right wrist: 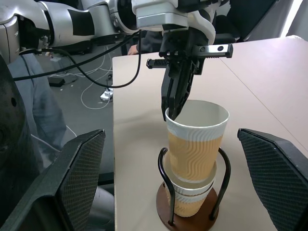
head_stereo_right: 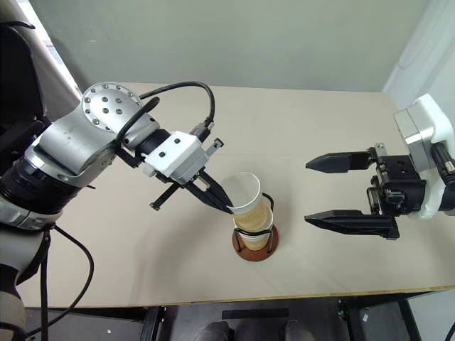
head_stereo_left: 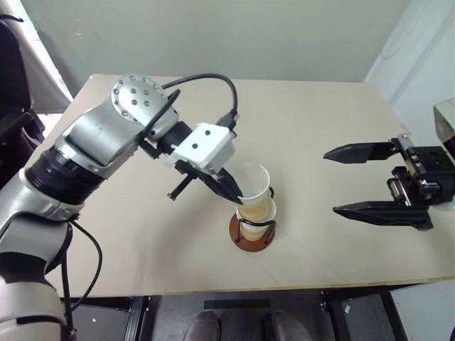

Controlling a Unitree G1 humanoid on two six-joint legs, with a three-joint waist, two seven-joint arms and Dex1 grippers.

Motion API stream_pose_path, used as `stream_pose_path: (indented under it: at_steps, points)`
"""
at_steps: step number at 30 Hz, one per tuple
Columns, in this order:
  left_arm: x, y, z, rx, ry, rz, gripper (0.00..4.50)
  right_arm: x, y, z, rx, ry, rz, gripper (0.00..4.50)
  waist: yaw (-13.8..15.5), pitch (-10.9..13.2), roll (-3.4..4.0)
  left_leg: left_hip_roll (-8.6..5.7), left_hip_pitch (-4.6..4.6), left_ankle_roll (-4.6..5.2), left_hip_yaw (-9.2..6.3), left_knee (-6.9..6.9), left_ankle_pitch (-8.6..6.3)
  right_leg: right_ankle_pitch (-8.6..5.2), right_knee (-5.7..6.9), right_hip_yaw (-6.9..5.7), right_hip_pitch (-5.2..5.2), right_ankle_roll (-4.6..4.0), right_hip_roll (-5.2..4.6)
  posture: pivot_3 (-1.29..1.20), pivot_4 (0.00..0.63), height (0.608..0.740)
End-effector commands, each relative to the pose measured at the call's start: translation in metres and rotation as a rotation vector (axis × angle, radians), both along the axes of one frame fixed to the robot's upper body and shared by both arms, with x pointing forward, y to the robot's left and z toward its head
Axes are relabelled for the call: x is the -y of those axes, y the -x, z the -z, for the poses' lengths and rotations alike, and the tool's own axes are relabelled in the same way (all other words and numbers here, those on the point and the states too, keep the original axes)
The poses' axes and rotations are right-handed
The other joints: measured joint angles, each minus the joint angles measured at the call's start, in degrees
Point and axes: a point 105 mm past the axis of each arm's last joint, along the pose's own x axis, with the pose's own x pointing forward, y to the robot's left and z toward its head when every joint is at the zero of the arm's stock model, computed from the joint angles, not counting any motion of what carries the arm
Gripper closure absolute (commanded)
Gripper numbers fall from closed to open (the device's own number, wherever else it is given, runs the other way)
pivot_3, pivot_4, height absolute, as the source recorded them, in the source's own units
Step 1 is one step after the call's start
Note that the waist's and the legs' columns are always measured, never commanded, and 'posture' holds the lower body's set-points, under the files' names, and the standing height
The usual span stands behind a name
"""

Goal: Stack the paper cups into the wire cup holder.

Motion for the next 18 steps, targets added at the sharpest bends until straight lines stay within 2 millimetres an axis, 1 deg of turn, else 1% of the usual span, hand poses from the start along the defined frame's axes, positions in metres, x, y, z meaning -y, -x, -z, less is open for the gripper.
stream_pose_path:
  at_steps: [1,2,3,4,5,9,10,11,12,13,14,16,17,18]
  points:
    - [0.005,0.007,-0.005,-0.003,0.021,0.045,4.1,0.001,0.004,-0.008,0.051,-0.006,0.005,0.0,0.0,0.0,0.0,0.0,0.0,0.0,0.0,0.0,0.0,0.0,0.01,0.0,0.0,0.0,0.0,0.0,0.15,0.74]
    - [0.006,0.008,-0.006,-0.007,0.028,0.048,3.94,0.001,0.004,-0.008,0.049,-0.003,0.006,0.0,0.0,0.0,0.0,0.0,-0.01,0.0,0.0,0.0,0.0,0.0,0.02,0.0,0.0,0.0,0.0,0.0,0.15,0.74]
    - [0.007,0.009,-0.006,-0.015,0.033,0.053,3.61,0.001,0.004,-0.007,0.047,0.0,0.006,0.0,0.0,0.0,0.0,0.0,-0.01,0.0,0.0,0.01,0.0,0.0,0.01,0.0,0.0,0.0,0.0,0.0,0.15,0.74]
    - [0.007,0.01,-0.006,-0.014,0.034,0.057,3.22,0.001,0.004,-0.007,0.046,0.003,0.007,0.0,0.0,0.0,0.0,0.0,-0.02,0.0,0.01,0.01,0.0,0.0,0.02,-0.01,0.0,0.0,0.0,0.0,0.15,0.74]
    - [0.007,0.01,-0.005,-0.012,0.032,0.057,2.94,0.002,0.004,-0.006,0.045,0.005,0.008,0.0,0.0,0.0,0.0,0.0,-0.03,0.0,0.01,0.01,0.0,0.0,0.02,-0.01,0.0,0.0,0.0,0.0,0.15,0.74]
    - [0.006,0.009,-0.004,-0.004,0.031,0.046,1.61,0.002,0.002,-0.003,0.041,0.021,0.014,0.0,0.0,0.0,0.0,0.0,-0.02,0.0,0.01,0.0,0.0,0.0,0.0,-0.01,0.0,0.0,0.01,0.0,0.15,0.74]
    - [0.005,0.008,-0.005,-0.006,0.035,0.039,1.22,0.002,0.002,-0.003,0.04,0.024,0.015,0.0,0.0,0.0,0.0,0.0,-0.02,0.0,0.01,0.0,0.0,0.0,0.0,-0.01,0.0,0.0,0.01,0.0,0.15,0.74]
    - [0.005,0.007,-0.006,-0.009,0.04,0.03,0.94,0.002,0.002,-0.002,0.039,0.026,0.015,0.0,0.0,0.0,0.0,0.0,-0.02,0.0,0.01,0.01,0.0,0.0,0.0,-0.01,0.0,0.0,0.0,0.0,0.15,0.74]
    - [0.005,0.007,-0.006,-0.012,0.044,0.024,0.58,0.002,0.002,-0.002,0.038,0.028,0.014,0.0,0.0,0.0,0.0,0.0,-0.02,0.0,0.01,0.01,0.0,0.0,0.0,-0.01,0.0,0.0,0.0,0.0,0.15,0.74]
    - [0.002,0.002,-0.01,-0.012,0.071,-0.016,0.15,0.003,0.001,-0.002,0.035,0.03,0.016,0.0,0.0,0.0,0.0,0.0,-0.02,0.0,0.01,0.01,0.0,0.0,0.0,0.0,0.0,0.0,0.01,0.0,0.15,0.74]
    - [0.0,-0.003,-0.015,-0.006,0.108,-0.062,0.07,0.004,0.0,-0.001,0.031,0.036,0.022,0.0,0.0,0.0,0.0,0.0,-0.02,0.0,0.01,0.01,0.0,0.0,0.01,-0.01,0.0,0.0,0.01,0.0,0.15,0.74]
    - [-0.007,-0.016,-0.025,-0.004,0.176,-0.178,0.07,0.009,-0.003,0.001,0.026,0.053,0.045,0.0,0.0,0.0,0.0,0.0,-0.02,0.0,0.01,0.01,0.0,0.0,0.01,-0.01,-0.01,0.0,0.01,0.0,0.15,0.74]
    - [-0.009,-0.018,-0.027,-0.006,0.192,-0.212,0.07,0.011,-0.004,0.002,0.025,0.059,0.054,0.0,0.0,0.0,0.0,0.0,-0.02,0.0,0.02,0.0,0.0,0.0,0.02,-0.01,0.0,0.0,0.01,0.0,0.15,0.74]
    - [-0.029,-0.027,-0.034,-0.016,0.229,-0.321,0.07,0.021,-0.008,0.002,0.015,0.066,0.101,0.0,-0.1,0.0,0.0,0.01,-0.01,0.0,0.02,0.0,0.0,0.0,0.02,-0.01,0.0,0.0,0.01,0.0,0.15,0.74]
